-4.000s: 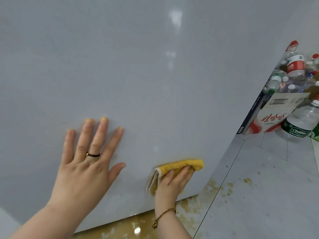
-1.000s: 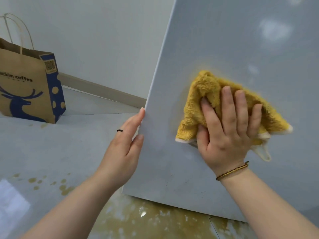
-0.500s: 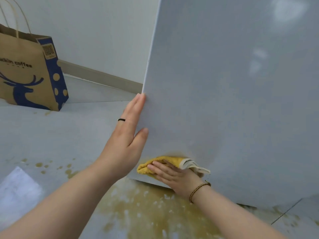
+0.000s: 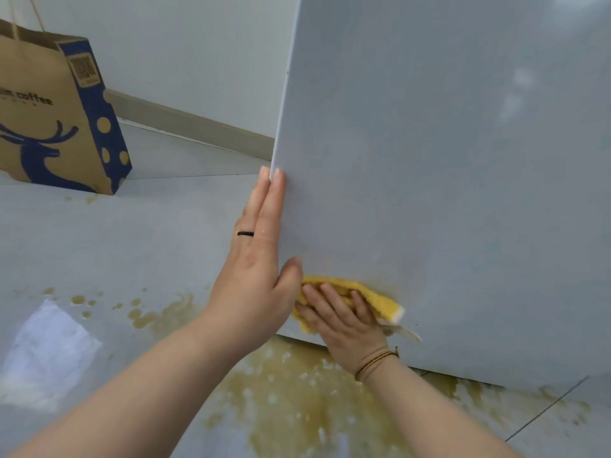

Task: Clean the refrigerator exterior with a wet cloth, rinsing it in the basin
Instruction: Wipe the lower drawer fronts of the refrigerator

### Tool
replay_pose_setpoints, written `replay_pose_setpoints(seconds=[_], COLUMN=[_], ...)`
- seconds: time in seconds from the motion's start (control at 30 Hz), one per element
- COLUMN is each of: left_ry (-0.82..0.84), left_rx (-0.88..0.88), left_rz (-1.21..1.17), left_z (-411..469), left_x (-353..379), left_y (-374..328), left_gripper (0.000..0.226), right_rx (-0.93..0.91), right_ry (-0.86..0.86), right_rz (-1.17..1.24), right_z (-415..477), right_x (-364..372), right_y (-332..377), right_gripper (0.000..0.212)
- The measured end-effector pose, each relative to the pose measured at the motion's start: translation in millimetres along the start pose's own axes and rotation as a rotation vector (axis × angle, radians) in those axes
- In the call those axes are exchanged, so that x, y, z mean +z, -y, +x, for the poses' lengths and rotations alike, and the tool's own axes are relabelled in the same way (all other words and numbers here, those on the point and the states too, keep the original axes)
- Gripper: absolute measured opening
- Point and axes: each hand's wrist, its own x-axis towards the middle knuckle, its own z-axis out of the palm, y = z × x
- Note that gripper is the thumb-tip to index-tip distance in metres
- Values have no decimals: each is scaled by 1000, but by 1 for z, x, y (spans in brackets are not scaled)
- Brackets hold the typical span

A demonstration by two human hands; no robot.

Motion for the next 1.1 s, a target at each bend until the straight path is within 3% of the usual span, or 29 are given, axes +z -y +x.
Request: replay_pose_setpoints(seconds=[0.1, 0.2, 0.23, 0.3, 0.33, 0.43, 0.57, 0.63, 0.77, 0.93, 1.1], left_ry=[7, 53, 49, -38, -93, -154, -123, -102, -88, -70, -127], left_rx=[17, 10, 13, 80, 136, 255, 381, 398, 405, 410, 423], left_rz=[1, 58, 89, 187, 241, 336, 406, 453, 601, 745, 750], left_z=[-2, 0, -1, -1, -1, 0, -5, -9, -8, -7, -8], left_x=[-4, -13, -14, -10, -6, 4, 29, 41, 45, 41, 45], left_y=[3, 5, 4, 5, 4, -2, -3, 3, 9, 13, 8], left_gripper=[71, 73, 73, 74, 73, 68, 68, 69, 71, 72, 72], right_rx=[-313, -593, -634, -666, -616, -295, 112, 415, 1046, 1342, 1871], right_ry=[269, 976, 1050, 855, 635, 186, -79, -132, -180, -144, -348], right_rz=[168, 328, 301, 204, 153, 48, -23, 23, 280, 446, 835], right_z=[-26, -20, -16, -17, -23, -33, -35, -39, -39, -31, 15], right_x=[19, -1, -9, -13, -9, -16, -31, -25, -13, -21, -46], right_y=[18, 8, 4, -5, -12, -47, -79, -64, -13, -4, -27], right_gripper=[72, 65, 60, 55, 57, 50, 42, 36, 45, 54, 78])
